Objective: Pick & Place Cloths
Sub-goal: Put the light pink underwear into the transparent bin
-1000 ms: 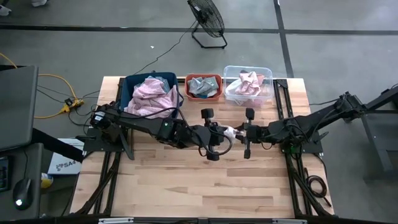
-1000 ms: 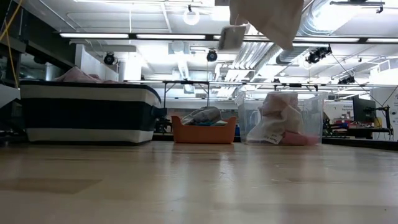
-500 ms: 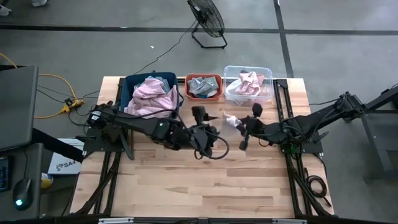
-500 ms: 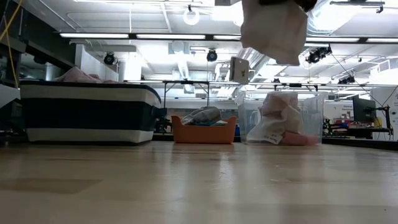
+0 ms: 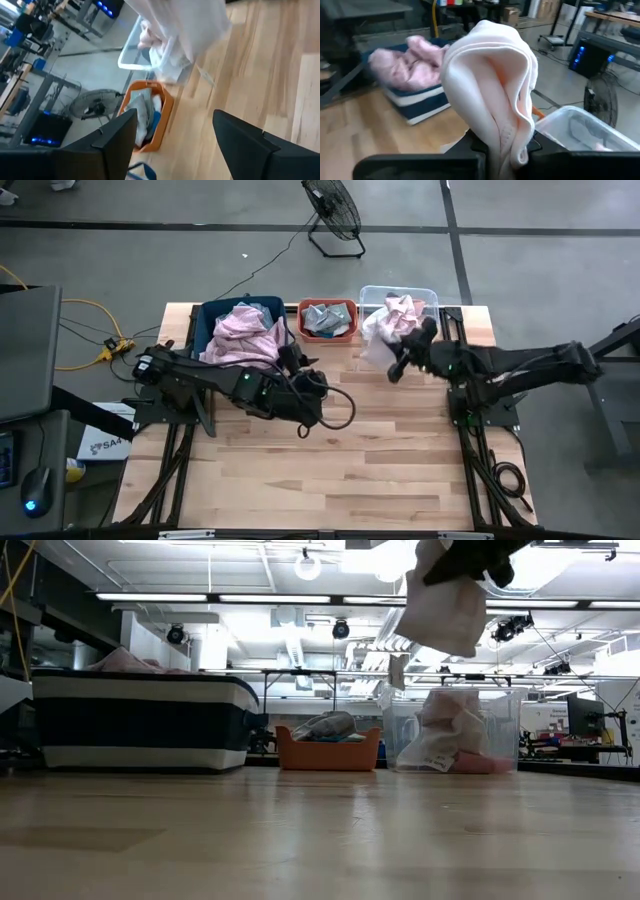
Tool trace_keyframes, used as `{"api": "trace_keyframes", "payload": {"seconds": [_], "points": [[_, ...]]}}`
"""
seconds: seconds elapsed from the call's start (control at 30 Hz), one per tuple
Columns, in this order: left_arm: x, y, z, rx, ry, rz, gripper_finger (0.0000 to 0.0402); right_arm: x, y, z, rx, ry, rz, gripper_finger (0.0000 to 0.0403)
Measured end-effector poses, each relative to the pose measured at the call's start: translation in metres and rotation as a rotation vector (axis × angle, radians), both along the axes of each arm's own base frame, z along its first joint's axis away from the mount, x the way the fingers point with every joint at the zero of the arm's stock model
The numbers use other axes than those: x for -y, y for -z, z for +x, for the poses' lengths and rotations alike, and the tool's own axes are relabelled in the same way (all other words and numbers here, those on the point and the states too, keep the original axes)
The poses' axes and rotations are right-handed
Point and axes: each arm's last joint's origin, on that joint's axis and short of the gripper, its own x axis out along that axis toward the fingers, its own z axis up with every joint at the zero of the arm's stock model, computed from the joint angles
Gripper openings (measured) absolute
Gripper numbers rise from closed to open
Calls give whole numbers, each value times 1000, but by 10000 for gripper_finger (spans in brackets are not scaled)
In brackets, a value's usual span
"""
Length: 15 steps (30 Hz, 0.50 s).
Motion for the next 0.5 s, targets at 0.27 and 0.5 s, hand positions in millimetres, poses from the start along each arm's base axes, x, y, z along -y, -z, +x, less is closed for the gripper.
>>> {"api": "trace_keyframes", "payload": {"seconds": [0.27, 0.5], "points": [[-3, 23, 1, -57, -40, 20, 230, 51, -40, -13, 15, 136, 40, 27], [-14, 45, -4, -23, -95, -7, 209, 97, -64, -17, -69, 286, 119, 27]]}}
